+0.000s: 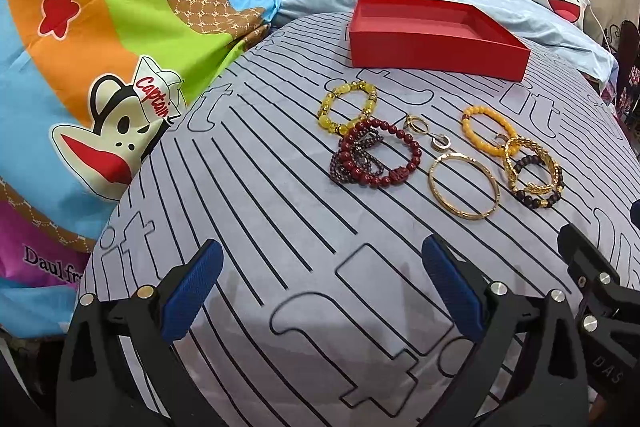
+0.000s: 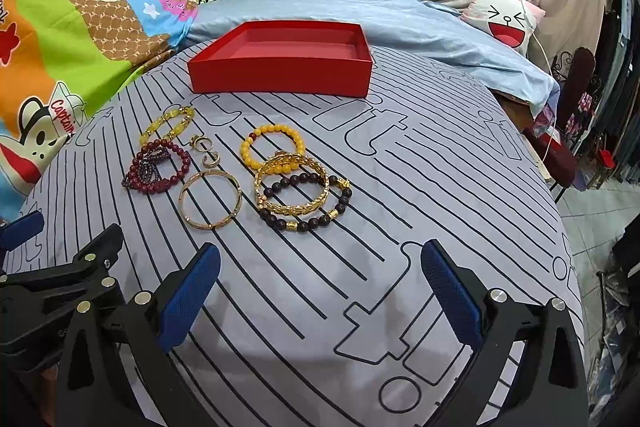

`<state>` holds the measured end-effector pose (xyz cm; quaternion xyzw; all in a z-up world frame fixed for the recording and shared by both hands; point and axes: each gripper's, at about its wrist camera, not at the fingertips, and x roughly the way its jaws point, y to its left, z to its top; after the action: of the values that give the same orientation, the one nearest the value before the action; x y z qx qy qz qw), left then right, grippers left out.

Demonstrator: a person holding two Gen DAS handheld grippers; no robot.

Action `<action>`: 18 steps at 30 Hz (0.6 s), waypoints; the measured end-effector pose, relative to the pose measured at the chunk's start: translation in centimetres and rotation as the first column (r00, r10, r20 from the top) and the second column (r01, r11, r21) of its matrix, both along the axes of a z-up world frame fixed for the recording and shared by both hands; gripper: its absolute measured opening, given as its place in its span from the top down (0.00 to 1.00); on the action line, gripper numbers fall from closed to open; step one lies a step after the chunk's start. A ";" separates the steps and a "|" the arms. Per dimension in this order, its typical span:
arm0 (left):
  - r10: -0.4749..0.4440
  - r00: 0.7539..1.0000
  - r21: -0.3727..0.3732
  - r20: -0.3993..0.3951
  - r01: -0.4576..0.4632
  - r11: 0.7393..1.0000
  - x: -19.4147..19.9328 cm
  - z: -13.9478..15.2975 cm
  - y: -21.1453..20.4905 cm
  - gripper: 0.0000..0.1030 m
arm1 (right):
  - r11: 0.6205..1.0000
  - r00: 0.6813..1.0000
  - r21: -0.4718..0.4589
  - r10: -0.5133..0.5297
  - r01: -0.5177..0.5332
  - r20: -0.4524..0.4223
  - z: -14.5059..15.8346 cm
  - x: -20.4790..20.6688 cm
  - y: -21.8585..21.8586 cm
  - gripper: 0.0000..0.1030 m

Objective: Organize jewelry

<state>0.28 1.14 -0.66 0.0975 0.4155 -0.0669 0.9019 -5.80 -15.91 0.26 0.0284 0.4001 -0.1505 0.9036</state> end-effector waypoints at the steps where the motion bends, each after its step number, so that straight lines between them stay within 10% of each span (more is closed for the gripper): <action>1: 0.001 1.000 -0.001 -0.001 -0.001 1.000 0.0 0.0 0.0 0.08 | 1.000 1.000 0.001 0.001 -0.001 0.001 0.0 0.0 0.0 0.06; 18: 0.003 1.000 -0.007 -0.020 -0.003 1.000 0.1 -0.9 -0.6 0.08 | 1.000 1.000 0.004 0.005 -0.005 -0.026 -0.5 0.2 -0.8 0.06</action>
<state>0.41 0.56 -1.57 0.0933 0.4243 -0.0680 0.8982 -5.59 -16.67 -0.27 0.0271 0.4122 -0.1478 0.8986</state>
